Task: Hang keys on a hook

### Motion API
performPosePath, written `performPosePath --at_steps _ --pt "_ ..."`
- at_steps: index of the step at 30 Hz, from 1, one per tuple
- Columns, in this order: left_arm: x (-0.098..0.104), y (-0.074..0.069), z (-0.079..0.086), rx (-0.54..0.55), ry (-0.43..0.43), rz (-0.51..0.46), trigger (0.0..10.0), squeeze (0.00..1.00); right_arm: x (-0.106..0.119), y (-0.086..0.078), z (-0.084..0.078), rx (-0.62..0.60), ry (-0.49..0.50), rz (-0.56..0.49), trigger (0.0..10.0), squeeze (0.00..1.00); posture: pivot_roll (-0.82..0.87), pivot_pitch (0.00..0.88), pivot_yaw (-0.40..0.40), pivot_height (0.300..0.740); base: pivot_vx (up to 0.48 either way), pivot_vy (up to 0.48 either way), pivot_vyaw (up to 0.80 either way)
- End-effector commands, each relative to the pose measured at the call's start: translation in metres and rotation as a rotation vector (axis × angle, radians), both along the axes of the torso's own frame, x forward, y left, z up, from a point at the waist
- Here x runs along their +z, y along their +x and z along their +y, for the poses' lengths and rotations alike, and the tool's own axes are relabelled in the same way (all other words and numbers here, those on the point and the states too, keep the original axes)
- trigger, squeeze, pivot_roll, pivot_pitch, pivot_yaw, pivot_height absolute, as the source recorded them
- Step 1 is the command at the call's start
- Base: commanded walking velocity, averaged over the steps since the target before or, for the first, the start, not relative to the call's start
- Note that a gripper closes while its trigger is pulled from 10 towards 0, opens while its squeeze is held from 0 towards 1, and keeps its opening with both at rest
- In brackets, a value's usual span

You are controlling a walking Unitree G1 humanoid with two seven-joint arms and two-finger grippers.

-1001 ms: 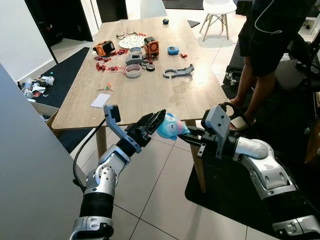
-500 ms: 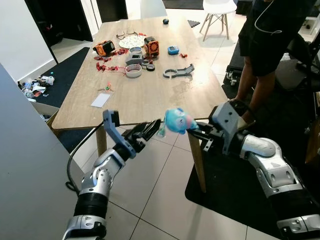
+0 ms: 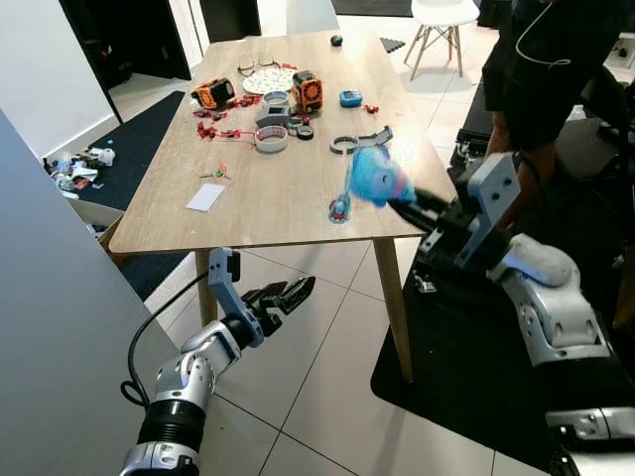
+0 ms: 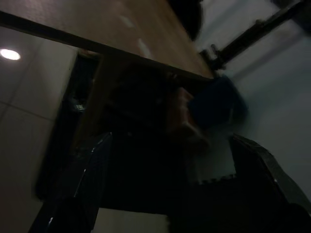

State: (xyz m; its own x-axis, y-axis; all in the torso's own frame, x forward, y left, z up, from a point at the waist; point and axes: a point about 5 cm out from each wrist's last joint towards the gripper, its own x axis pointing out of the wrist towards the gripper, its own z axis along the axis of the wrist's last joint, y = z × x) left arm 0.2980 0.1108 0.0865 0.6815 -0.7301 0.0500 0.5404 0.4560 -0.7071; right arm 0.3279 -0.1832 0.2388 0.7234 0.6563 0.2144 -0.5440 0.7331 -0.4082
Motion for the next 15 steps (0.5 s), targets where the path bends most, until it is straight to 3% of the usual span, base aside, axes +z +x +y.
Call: performPosePath --at_steps 1,10,15 --pt "0.002 -0.004 0.000 -0.041 -0.029 -0.001 10.0 0.00 0.001 0.001 0.002 -0.007 0.011 -0.015 10.0 0.00 -0.12 0.055 0.099 0.740 0.000 0.000 0.00" --pt "0.023 -0.033 -0.023 -0.334 -0.158 -0.044 10.0 0.00 -0.003 0.005 0.015 0.013 -0.058 -0.026 10.0 0.00 -0.12 0.056 0.097 0.740 0.000 0.000 0.00" --pt "0.030 -0.041 -0.026 -0.394 -0.179 -0.057 10.0 0.00 -0.007 0.010 0.019 -0.009 -0.111 -0.032 10.0 0.00 -0.12 0.056 0.097 0.740 0.000 0.000 0.00"
